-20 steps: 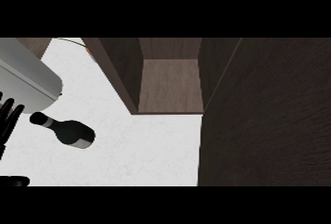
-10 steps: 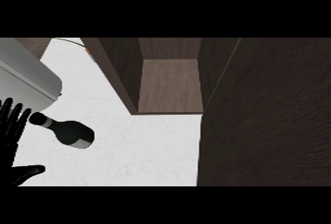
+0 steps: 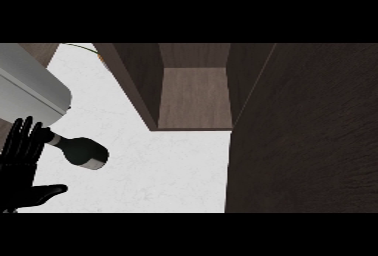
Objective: Pick up the wine, place it into the cabinet and close the cabinet
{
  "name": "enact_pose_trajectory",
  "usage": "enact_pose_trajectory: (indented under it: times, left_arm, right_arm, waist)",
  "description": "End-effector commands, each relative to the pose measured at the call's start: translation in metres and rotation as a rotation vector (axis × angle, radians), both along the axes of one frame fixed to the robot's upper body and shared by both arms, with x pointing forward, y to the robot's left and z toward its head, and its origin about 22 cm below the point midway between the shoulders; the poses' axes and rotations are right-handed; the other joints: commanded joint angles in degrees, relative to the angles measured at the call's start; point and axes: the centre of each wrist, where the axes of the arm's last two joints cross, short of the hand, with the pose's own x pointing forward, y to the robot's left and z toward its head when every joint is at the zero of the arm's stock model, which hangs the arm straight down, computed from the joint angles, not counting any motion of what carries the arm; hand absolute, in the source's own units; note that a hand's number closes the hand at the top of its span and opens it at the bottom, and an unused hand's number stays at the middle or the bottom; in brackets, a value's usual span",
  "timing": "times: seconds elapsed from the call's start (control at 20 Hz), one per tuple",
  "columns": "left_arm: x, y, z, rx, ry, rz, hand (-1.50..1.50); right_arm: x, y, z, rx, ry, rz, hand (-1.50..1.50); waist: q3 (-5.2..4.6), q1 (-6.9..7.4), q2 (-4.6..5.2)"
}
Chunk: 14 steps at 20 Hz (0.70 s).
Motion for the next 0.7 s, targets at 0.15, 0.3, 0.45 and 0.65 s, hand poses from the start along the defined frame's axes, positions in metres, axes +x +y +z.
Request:
enact_pose_trajectory:
  times: [0.15,0.3,0.45,0.65]
  left_arm:
    - [0.012,-0.009,-0.024,-0.001,0.02,-0.037,-1.5]
    - [0.01,-0.012,-0.042,-0.018,0.013,-0.042,-1.5]
    - [0.019,0.015,-0.041,-0.029,0.016,-0.043,-1.5]
    - [0.012,0.001,-0.053,-0.014,0.02,-0.051,-1.5]
  right_arm:
    - [-0.038,0.002,0.02,0.034,-0.05,0.038,-1.5]
    - [-0.044,-0.007,0.02,0.023,-0.061,0.038,-1.5]
    - [-0.039,0.002,0.023,0.033,-0.038,0.06,-1.5]
    - [-0.029,0.002,0.023,0.044,-0.05,0.04,-1.5]
  waist:
    - [-0.02,-0.02,-0.02]
    - [0.0,-0.3,-0.04]
    - [-0.05,-0.16,0.01]
    - [-0.02,0.22,-0.01]
